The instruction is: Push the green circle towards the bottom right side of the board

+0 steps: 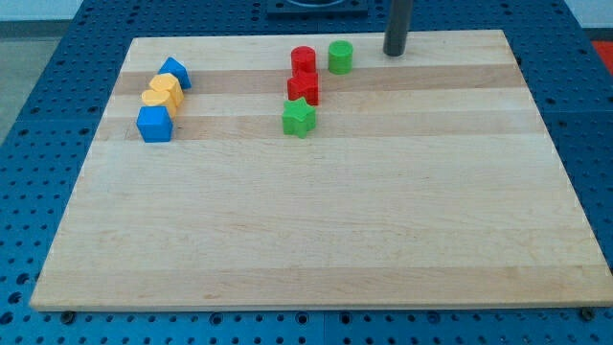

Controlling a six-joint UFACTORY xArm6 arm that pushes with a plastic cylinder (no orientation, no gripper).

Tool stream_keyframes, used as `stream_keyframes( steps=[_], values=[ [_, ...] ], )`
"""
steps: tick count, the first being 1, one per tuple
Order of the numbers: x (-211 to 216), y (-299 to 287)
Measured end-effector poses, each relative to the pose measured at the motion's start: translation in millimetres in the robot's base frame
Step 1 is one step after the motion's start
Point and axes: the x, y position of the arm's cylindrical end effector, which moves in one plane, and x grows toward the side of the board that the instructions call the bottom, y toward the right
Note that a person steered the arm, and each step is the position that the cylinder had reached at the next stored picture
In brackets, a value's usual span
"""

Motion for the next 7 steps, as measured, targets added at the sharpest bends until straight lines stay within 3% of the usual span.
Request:
stream_keyframes(
  steps=[1,2,3,4,5,7],
  values=[
    [-39,-8],
    [-6,-54],
    [37,-55],
    [45,-63],
    [26,-83],
    [47,-116]
  ],
)
